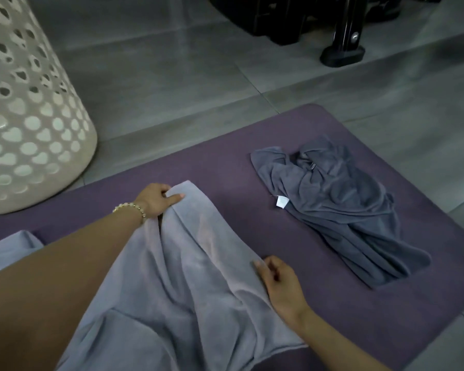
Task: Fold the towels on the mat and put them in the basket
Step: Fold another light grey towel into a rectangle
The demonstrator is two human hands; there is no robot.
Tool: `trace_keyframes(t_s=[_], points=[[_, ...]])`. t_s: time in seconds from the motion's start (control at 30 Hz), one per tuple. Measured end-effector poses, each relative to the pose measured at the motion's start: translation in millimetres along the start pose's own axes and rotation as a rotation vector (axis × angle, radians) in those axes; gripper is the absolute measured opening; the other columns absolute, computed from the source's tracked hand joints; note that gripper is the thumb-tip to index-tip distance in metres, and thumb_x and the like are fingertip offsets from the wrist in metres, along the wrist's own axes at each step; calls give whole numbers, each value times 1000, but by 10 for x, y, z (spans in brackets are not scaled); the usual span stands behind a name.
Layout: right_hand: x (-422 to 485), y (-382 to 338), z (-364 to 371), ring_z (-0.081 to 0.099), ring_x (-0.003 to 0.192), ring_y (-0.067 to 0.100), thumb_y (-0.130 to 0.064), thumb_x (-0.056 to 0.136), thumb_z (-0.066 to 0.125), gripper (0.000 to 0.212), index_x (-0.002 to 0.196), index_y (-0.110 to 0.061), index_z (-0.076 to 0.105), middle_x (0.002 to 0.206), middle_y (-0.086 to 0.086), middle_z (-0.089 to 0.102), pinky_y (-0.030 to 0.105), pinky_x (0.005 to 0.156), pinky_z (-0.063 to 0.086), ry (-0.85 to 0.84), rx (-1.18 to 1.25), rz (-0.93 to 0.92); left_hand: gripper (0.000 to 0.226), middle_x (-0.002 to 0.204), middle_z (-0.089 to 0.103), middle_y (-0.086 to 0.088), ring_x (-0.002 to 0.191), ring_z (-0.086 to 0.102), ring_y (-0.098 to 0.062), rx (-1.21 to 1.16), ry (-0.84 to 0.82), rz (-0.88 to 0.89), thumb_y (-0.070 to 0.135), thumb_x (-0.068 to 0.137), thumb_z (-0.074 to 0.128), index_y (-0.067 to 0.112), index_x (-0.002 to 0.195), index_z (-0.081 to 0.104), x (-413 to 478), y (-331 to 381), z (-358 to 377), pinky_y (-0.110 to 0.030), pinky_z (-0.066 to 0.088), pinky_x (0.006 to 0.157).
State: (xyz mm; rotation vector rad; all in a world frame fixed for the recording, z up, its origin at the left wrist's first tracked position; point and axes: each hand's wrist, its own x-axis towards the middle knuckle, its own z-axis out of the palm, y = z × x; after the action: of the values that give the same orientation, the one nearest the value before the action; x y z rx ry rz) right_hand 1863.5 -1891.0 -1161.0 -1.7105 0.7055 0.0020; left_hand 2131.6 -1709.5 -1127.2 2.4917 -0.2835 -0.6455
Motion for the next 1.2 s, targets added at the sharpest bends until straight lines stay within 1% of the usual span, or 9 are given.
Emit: trace_keyframes(t_s=[0.17,0.27,0.33,0.4,0.5,0.67,0.83,1.0,1.2], points=[[173,-144,-606,38,52,4,-26,91,61,36,63,-8,49,54,-5,43,18,52,35,172,38,-86,38,57,51,-5,55,43,-18,45,155,243,37,88,64,8,64,57,200,854,18,-29,32,55],[358,-196,-944,39,49,4,-25,90,63,37,60,-7,51,53,-1,46,17,49,34,267,26,-112,17,63,63,-4,52,59,-3,-118,161,268,25,91,61,14,78,64,333,1369,188,-23,47,64],[477,-128,-1105,38,46,4,-25,88,66,39,57,-9,50,52,1,48,16,48,34,302,-29,-78,29,109,67,-15,99,66,-9,-152,83,276,21,93,58,8,119,60,370,1537,390,-31,46,95],[562,-7,-1209,40,43,5,-26,86,69,38,56,-10,51,50,1,50,14,46,34,300,-111,-24,62,148,39,-12,135,40,-23,-98,-80,212,30,95,53,7,147,27,296,1551,647,-30,29,111],[607,129,-1248,43,42,3,-30,84,71,35,59,-10,57,48,-4,51,13,46,36,273,-197,9,70,157,18,-6,143,22,-20,-4,-186,188,40,97,46,7,150,14,146,1327,975,-26,15,114],[576,38,-1245,48,49,4,-33,82,72,27,71,-9,65,53,-5,57,18,54,40,266,-210,-5,61,154,28,-1,141,28,-18,-22,-96,243,42,97,44,14,149,26,-66,1021,964,-26,18,114],[601,-332,-1113,64,87,8,-26,84,71,19,97,-15,65,92,-5,68,23,80,50,246,-124,-113,56,148,39,2,137,36,-17,-42,-79,247,44,96,45,16,143,38,-301,604,505,-28,24,114],[646,-731,-340,59,89,9,-21,84,71,27,109,-12,64,97,-4,63,16,87,44,66,-220,-217,53,145,44,-1,132,42,-20,21,-57,110,47,96,40,18,140,41,-717,-112,-208,-28,29,106],[403,-1086,1012,55,105,11,-22,87,68,38,121,-9,59,120,2,61,16,92,39,-285,-337,-240,65,149,38,-2,136,37,-20,105,-77,-111,55,92,41,15,143,38,-1470,-1230,-973,-29,22,114]])
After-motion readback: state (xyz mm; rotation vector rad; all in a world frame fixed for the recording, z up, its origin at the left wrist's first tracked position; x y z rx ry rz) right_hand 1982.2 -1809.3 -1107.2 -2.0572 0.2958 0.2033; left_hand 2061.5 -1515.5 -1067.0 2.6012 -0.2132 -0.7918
